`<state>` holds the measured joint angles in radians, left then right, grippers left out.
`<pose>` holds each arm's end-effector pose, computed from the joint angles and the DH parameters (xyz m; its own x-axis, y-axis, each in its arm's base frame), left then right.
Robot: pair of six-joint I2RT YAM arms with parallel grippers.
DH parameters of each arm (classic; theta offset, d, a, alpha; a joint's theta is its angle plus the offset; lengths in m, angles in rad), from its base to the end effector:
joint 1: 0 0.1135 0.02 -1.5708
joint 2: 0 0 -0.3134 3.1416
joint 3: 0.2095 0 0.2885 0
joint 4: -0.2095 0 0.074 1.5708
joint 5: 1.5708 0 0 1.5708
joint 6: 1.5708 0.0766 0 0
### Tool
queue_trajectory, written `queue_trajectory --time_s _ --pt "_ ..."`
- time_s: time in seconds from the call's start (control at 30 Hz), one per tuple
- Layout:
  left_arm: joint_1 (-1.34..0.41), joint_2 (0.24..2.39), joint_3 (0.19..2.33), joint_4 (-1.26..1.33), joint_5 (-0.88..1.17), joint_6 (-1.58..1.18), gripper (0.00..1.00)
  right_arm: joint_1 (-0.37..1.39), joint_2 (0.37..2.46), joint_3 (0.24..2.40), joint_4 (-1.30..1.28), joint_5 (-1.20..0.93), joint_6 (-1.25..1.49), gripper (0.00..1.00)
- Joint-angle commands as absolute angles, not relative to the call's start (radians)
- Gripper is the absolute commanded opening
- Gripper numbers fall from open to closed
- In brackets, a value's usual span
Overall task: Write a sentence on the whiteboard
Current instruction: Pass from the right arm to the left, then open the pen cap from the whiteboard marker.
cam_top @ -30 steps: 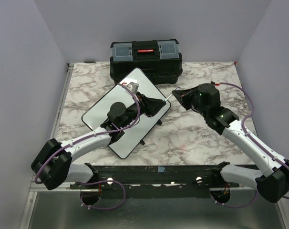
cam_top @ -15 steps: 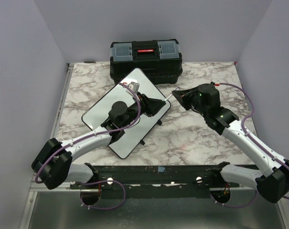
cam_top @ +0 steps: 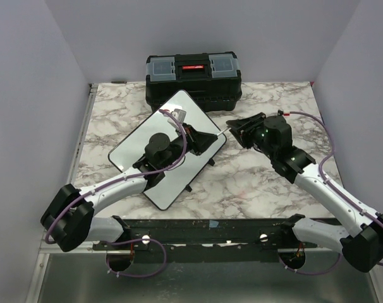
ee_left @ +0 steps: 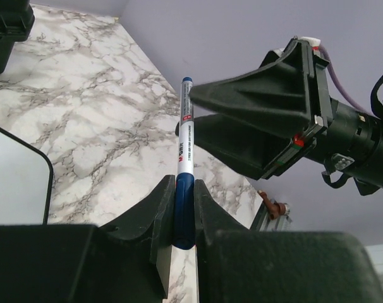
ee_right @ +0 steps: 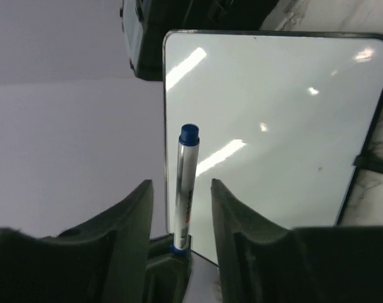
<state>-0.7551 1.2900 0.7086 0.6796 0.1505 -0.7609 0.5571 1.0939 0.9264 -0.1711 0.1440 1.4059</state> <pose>0.2477 -0.2489 0.3245 -0.4905 -0.4746 -0.7309 0.6187 0.4010 -0.6756 0.2653 0.1523 0.3543 -0.4491 0.8704 -0.2018 0.2111 0.3229 0.9226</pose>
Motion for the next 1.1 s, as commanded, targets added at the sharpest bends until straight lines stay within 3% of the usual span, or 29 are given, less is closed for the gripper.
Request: queue_trajectory --time_s 0.0,0.07,0.1,0.33,0.5,0.8,1.07 --pt "-0.748 1.232 0.772 0.601 0.233 -0.706 0.00 0.564 1.041 0.877 -0.044 0.082 1.257 0.65" --pt "-0.739 1.207 0.780 0.563 0.270 -0.688 0.00 0.564 1.018 0.858 -0.012 0.061 1.188 0.84" --pt "-0.733 1.194 0.784 0.544 0.290 -0.680 0.00 0.564 1.007 0.848 0.041 0.043 1.148 0.86" --pt "-0.658 1.088 0.845 0.334 0.482 -0.633 0.00 0.562 0.943 0.817 0.222 -0.213 0.844 0.86" --pt "-0.568 1.010 0.896 0.196 0.671 -0.622 0.00 0.557 0.978 0.886 0.270 -0.538 0.745 0.85" --pt "-0.529 0.930 1.058 -0.137 0.798 -0.507 0.00 0.557 0.993 0.901 0.372 -0.829 0.686 0.85" --pt "-0.529 0.970 1.192 -0.285 0.925 -0.433 0.00 0.557 1.026 0.918 0.474 -0.972 0.713 0.85"
